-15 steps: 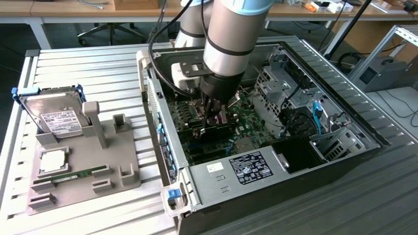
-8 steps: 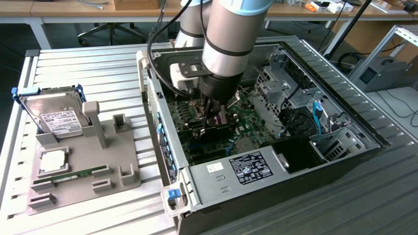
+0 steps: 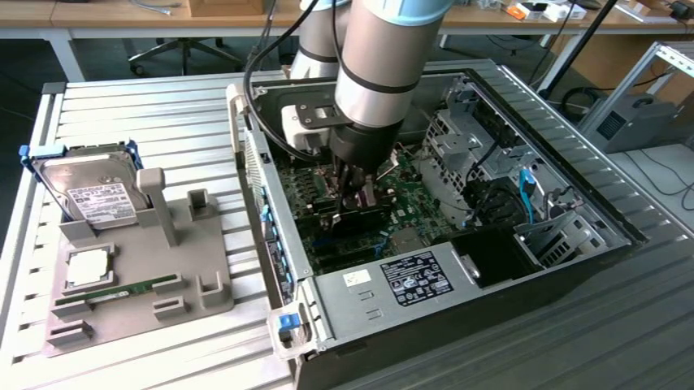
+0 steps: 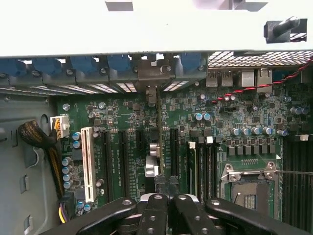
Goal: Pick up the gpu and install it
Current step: 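Press down on the gpu until it lock into place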
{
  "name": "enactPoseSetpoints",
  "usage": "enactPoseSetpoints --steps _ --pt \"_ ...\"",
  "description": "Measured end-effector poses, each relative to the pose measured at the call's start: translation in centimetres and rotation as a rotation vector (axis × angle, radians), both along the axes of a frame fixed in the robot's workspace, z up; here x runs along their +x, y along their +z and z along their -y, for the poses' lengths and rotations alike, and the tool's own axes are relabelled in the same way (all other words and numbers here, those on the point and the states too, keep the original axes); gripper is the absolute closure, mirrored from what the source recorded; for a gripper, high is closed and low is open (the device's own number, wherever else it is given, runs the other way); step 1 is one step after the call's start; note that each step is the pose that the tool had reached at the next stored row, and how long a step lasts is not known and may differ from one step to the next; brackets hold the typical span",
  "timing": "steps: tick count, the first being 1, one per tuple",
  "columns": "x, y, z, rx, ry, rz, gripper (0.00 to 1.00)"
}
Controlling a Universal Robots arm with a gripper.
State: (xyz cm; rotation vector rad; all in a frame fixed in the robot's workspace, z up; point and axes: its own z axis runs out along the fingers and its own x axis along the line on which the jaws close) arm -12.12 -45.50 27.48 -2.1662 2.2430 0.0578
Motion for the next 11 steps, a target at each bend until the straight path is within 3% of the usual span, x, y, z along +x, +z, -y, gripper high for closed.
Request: enactPoseSetpoints --steps 11 --pt "-0.04 -0.22 0.00 0.0001 0.000 0.0000 0.89"
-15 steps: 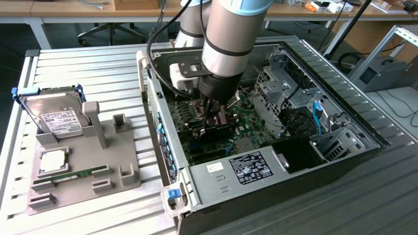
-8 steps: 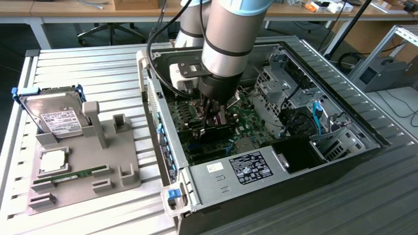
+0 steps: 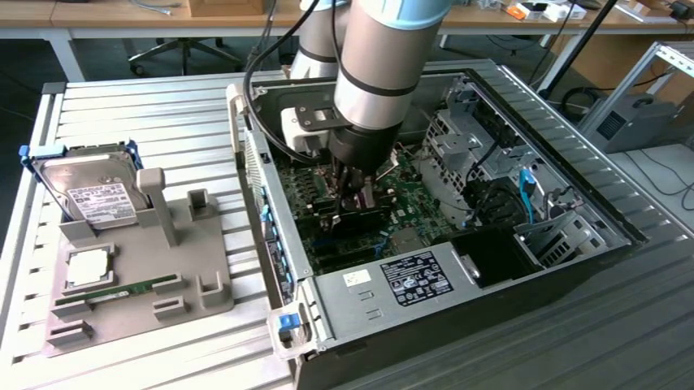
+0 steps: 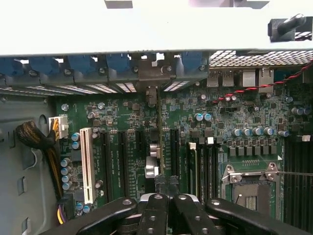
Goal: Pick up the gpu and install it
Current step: 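Press down on the gpu until it lock into place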
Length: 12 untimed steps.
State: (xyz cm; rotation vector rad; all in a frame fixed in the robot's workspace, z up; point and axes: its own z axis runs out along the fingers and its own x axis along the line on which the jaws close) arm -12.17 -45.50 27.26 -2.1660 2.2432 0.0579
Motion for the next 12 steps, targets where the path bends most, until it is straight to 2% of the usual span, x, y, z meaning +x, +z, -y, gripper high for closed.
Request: enactPoseSetpoints --steps 8,10,12 --pt "-0.01 -0.11 0.00 0.0001 0.000 0.0001 0.89" --pt "0.00 0.69 0.00 -0.0025 0.000 0.0001 0.89" --pt "0.07 0.79 0.00 -0.0029 0.000 -0.0001 0.89"
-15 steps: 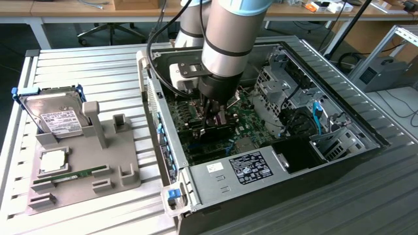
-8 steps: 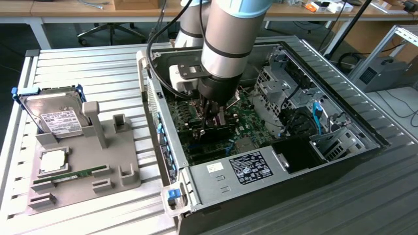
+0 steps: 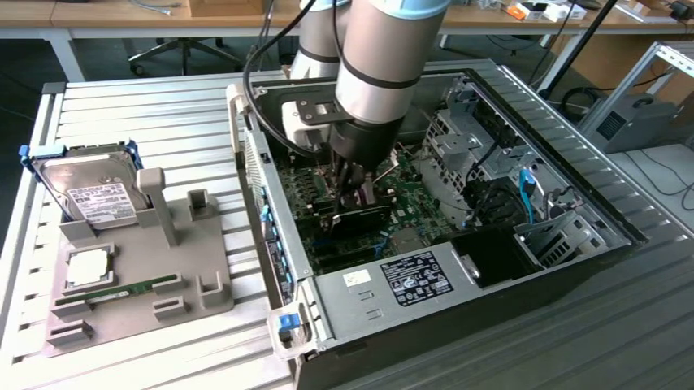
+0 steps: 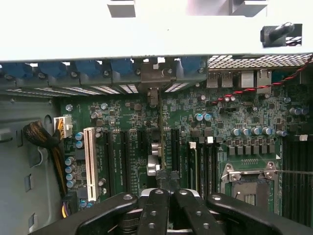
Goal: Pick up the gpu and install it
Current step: 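Press down on the gpu until it lock into place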
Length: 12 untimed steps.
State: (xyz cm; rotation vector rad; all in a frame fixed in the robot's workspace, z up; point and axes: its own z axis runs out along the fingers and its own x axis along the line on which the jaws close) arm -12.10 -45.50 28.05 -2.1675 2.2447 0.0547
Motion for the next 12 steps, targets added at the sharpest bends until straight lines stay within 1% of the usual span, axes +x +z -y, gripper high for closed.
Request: enactPoseSetpoints --steps 6,9,12 --pt "0.33 0.50 0.00 -0.0010 0.000 -0.0020 0.89" --pt "0.59 0.58 0.01 -0.0016 0.000 -0.0052 0.89" --pt "0.66 0.58 0.01 -0.0016 0.000 -0.0059 0.89"
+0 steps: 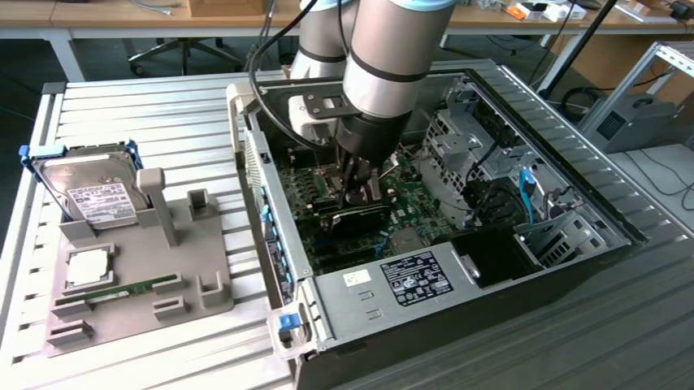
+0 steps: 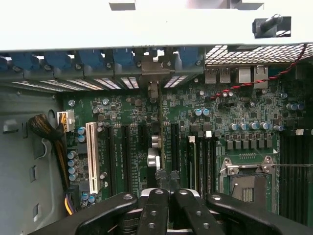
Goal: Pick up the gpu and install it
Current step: 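Press down on the gpu until it lock into place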
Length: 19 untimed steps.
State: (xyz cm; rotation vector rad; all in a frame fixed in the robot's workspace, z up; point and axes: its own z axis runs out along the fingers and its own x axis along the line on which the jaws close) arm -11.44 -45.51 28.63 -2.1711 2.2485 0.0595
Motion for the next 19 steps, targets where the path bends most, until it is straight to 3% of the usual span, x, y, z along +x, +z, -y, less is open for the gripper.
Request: enactPoseSetpoints --steps 10,19 --pt "0.66 0.03 0.00 -0.0004 0.000 -0.0006 0.89" --pt "0.76 0.71 -0.01 -0.0002 0.000 -0.0003 0.89"
